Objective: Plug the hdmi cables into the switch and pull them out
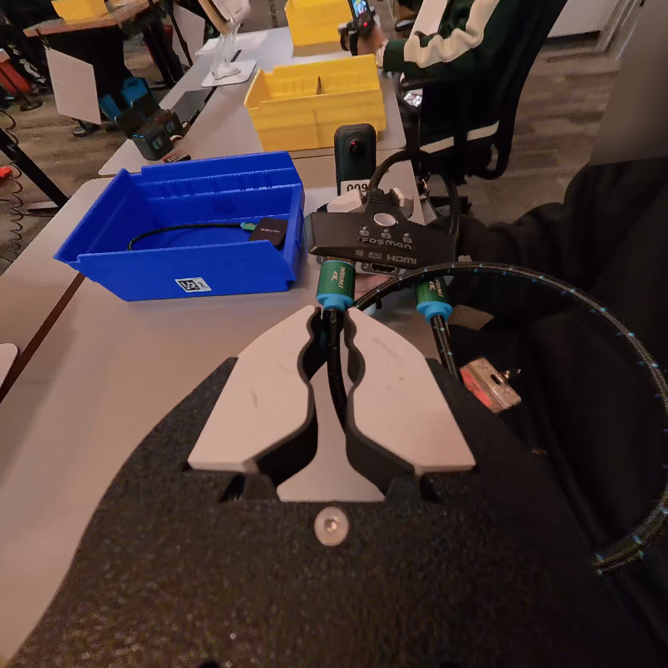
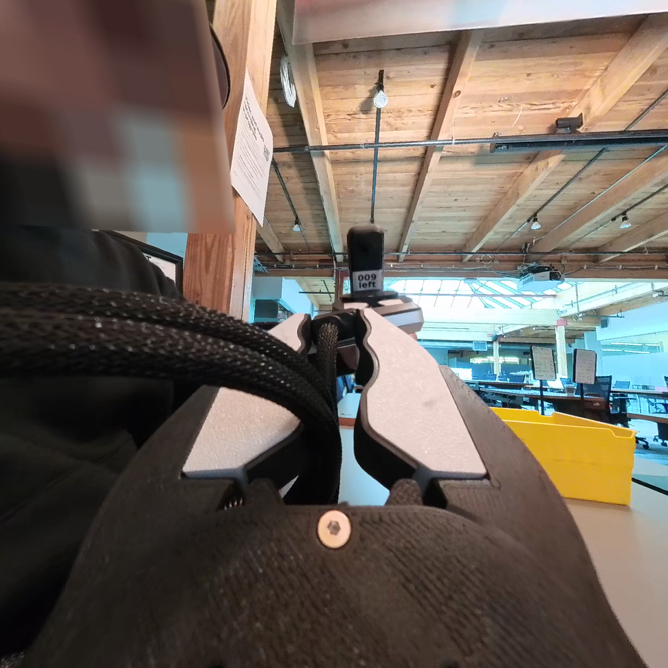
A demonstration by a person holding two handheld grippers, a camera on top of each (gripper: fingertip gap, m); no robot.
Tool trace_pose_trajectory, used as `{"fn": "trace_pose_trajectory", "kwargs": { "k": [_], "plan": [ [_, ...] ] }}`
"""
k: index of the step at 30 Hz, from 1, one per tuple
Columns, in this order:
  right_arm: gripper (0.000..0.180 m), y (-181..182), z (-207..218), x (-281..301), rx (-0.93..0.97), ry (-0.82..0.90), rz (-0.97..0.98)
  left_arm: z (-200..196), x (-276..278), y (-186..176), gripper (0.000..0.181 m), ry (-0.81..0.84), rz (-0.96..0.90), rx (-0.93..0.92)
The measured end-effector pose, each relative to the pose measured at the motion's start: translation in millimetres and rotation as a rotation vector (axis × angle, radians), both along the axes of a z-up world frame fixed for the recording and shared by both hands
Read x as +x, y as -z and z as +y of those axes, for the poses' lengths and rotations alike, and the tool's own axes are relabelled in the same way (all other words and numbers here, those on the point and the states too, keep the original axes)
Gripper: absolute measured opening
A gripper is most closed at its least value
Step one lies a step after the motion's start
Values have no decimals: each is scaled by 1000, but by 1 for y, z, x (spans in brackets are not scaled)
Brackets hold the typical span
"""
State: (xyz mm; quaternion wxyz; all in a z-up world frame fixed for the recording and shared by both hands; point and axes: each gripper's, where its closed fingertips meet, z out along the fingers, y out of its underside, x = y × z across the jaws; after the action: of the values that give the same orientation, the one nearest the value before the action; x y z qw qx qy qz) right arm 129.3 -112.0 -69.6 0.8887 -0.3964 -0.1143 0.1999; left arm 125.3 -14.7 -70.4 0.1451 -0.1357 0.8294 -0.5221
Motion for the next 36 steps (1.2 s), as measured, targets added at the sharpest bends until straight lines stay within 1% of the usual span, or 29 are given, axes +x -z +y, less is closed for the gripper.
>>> {"fn": "trace_pose_trajectory", "kwargs": {
  "k": [3, 7, 9, 11, 14, 16, 18, 20, 22, 28, 32, 36],
  "plan": [
    [24, 1, -1, 2, -5, -9, 11, 0, 1, 9, 10, -12, -19, 5],
    [24, 13, 9, 7, -127, 23, 10, 10, 5, 17, 9, -53, 36, 21],
    [25, 15, 13, 10, -166, 46, 13, 11, 6, 10, 9, -82, 90, -60],
    [35, 18, 17, 11, -202, 80, -1, 12, 6, 6, 9, -102, 156, -116],
    [35, 18, 21, 11, -208, 109, -9, 15, 9, 9, 9, -150, 258, -148],
    [40, 19, 24, 12, -221, 130, -17, 18, 10, 12, 9, -167, 336, -183],
    [36, 20, 27, 7, -233, 147, -59, 19, 10, 16, 8, -175, 412, -229],
    [37, 21, 29, 5, -237, 163, -86, 19, 9, 18, 8, -167, 492, -290],
    [34, 21, 31, 7, -237, 203, -97, 21, 10, 20, 8, -164, 506, -322],
    [33, 25, 38, 10, -262, 246, -109, 28, 13, 25, 7, -189, 566, -413],
    [34, 30, 45, 12, -309, 261, -98, 35, 15, 31, 7, -211, 608, -443],
    [33, 34, 47, 9, -351, 242, -110, 37, 11, 30, 7, -193, 644, -459]
  ]
}}
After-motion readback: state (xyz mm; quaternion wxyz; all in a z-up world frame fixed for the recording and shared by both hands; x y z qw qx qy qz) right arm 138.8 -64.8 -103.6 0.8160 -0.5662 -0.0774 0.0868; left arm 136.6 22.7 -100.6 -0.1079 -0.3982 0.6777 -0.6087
